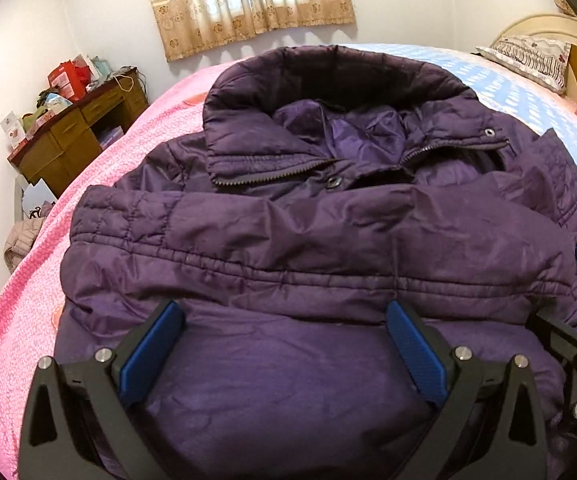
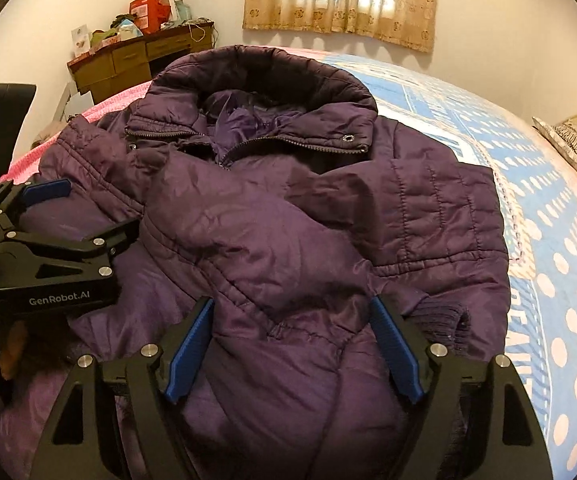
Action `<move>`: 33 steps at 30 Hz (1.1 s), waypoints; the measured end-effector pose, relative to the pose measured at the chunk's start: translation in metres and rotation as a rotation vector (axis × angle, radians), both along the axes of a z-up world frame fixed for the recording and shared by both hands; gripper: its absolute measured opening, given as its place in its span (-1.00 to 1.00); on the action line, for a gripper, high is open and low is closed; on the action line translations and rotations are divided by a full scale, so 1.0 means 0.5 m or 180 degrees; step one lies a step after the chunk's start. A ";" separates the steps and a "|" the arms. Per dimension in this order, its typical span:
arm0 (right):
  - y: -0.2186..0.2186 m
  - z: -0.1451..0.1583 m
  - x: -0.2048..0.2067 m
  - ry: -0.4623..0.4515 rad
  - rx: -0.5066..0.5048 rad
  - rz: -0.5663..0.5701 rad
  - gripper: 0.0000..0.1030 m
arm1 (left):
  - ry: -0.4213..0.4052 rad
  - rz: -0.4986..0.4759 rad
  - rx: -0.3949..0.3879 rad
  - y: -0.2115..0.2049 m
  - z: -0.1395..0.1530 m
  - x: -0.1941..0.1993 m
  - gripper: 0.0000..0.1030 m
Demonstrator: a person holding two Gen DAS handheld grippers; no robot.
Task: Fold large clothes
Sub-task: 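Grasp the jacket side edge with both tools and lift it inward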
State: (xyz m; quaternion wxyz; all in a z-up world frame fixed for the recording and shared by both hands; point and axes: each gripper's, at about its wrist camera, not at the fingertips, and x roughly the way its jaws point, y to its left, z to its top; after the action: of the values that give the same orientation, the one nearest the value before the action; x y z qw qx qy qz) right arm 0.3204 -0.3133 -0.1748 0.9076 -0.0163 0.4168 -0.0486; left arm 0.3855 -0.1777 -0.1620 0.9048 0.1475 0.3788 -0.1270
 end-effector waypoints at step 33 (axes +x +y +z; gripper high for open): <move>-0.106 0.119 0.384 0.0015 -0.0646 0.0611 -0.77 | -0.0133 -0.0553 0.0423 -0.059 0.137 0.345 -0.66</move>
State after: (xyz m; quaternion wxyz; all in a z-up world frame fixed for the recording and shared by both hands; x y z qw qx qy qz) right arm 0.5124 -0.3663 -0.1153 0.9007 -0.1478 0.4084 -0.0034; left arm 0.5582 -0.2070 -0.0934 0.8863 0.2421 0.3532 -0.1764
